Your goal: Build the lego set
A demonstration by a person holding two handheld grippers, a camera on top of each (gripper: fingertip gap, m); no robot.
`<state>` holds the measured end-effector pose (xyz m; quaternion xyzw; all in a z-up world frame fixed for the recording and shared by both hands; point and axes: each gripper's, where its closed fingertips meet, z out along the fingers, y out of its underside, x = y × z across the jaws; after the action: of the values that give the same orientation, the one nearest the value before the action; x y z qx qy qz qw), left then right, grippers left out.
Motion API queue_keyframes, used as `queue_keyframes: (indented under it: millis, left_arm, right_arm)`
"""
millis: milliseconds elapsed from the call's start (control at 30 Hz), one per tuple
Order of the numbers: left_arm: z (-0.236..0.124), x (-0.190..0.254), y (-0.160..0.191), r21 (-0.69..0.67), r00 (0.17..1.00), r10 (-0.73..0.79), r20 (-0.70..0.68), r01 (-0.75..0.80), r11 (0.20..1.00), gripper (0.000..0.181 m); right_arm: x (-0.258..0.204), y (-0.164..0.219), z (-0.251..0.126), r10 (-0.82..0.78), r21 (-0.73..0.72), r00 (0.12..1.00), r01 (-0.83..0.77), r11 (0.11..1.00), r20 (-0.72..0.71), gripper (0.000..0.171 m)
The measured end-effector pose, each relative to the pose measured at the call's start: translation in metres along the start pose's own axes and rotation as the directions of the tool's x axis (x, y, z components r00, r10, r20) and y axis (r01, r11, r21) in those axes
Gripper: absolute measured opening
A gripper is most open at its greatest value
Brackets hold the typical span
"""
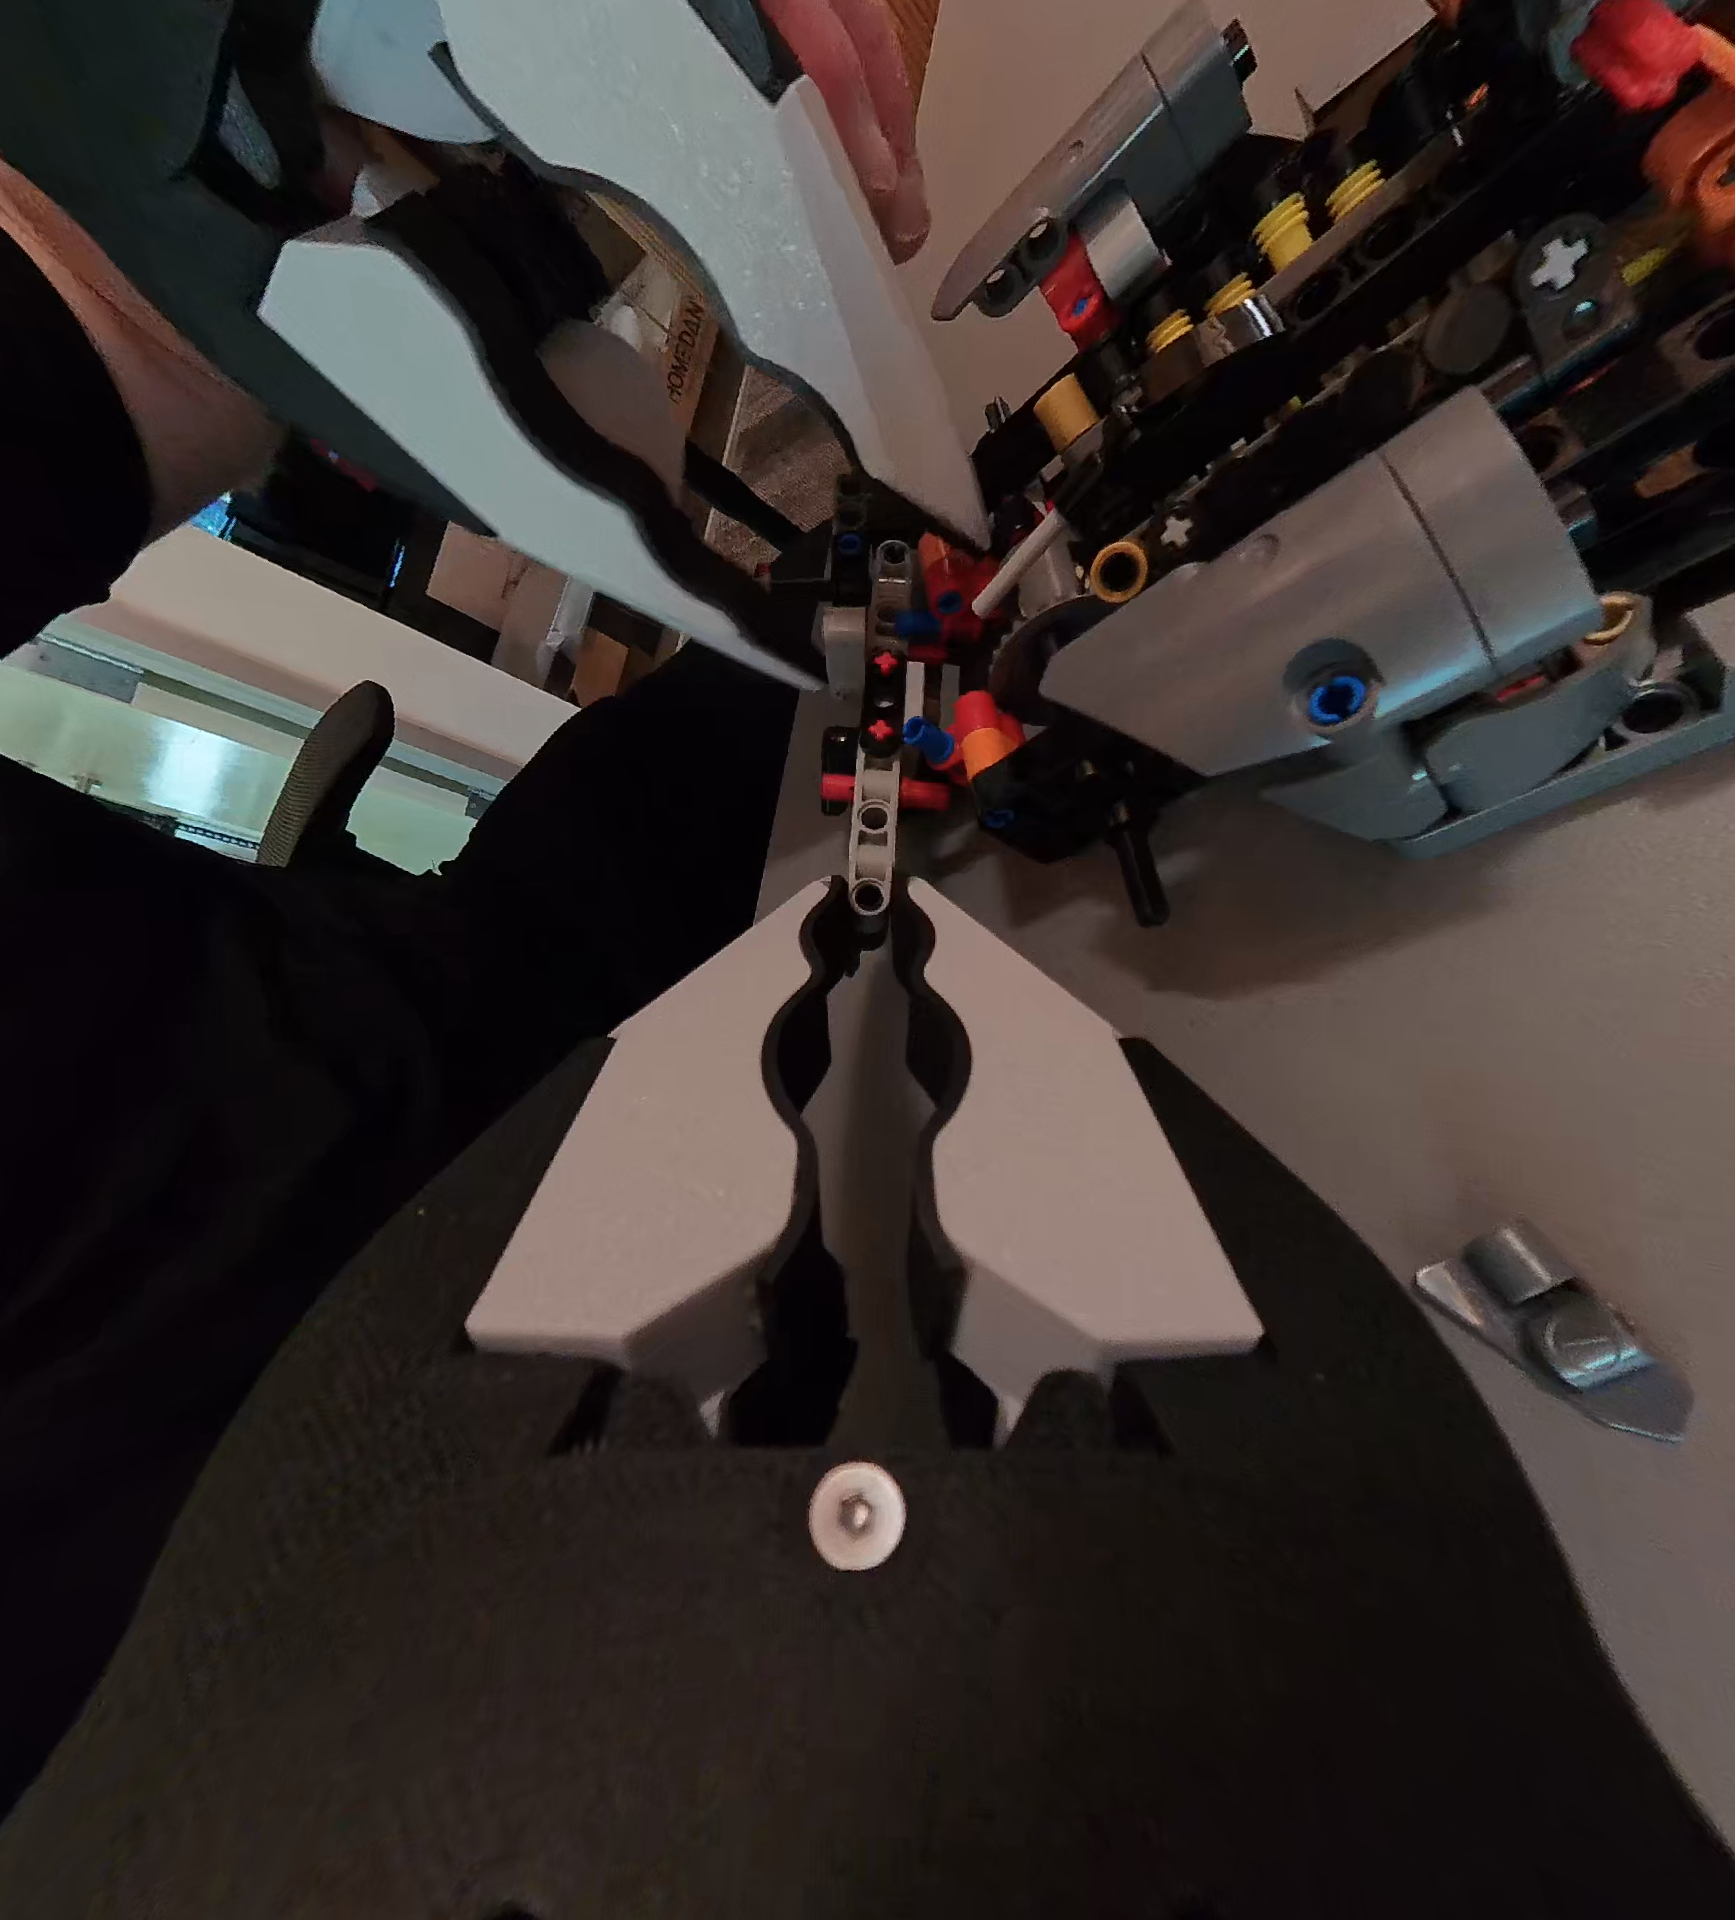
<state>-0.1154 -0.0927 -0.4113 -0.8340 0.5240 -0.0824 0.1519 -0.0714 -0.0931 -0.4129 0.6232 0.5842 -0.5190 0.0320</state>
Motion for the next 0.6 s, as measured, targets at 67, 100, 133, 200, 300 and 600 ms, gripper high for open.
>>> queue_keyframes:
  millis: [67,100,133,200,300,600]
  left_arm:
    - [0.0012,-0.0002,0.0001,-0.001,1.0,-0.01,-0.027,0.01,1.0,0.034]
    - [0.0014,-0.0003,0.0004,-0.006,0.999,-0.011,-0.039,0.011,1.0,0.034]
    - [0.0015,-0.0001,0.0004,-0.011,0.999,-0.011,-0.049,0.011,1.0,0.034]
    - [0.0017,-0.0003,0.0002,-0.022,0.998,-0.004,-0.06,0.002,1.0,0.034]
    - [0.0022,-0.0001,0.0002,-0.039,0.997,0.007,-0.075,-0.01,0.999,0.034]
    - [0.0038,0.0006,0.0003,-0.07,0.989,0.009,-0.146,-0.019,0.997,0.03]
  right_arm:
    - [-0.0002,-0.0002,-0.0002,0.002,0.003,1.0,-0.002,1.0,0.003,0.005]
    - [-0.0003,-0.0001,-0.0002,0.002,0.002,1.0,-0.002,1.0,0.004,0.005]
    - [-0.0004,-0.0001,-0.0001,0.001,0.002,1.0,-0.001,1.0,0.003,0.005]
    - [-0.0004,-0.0001,-0.0002,0.003,0.003,1.0,-0.003,1.0,0.004,0.005]
    - [-0.0006,0.0,-0.0001,0.003,0.004,1.0,-0.003,1.0,0.003,0.005]
    - [-0.0013,-0.0004,-0.002,0.017,0.016,1.0,-0.017,1.0,0.011,0.005]
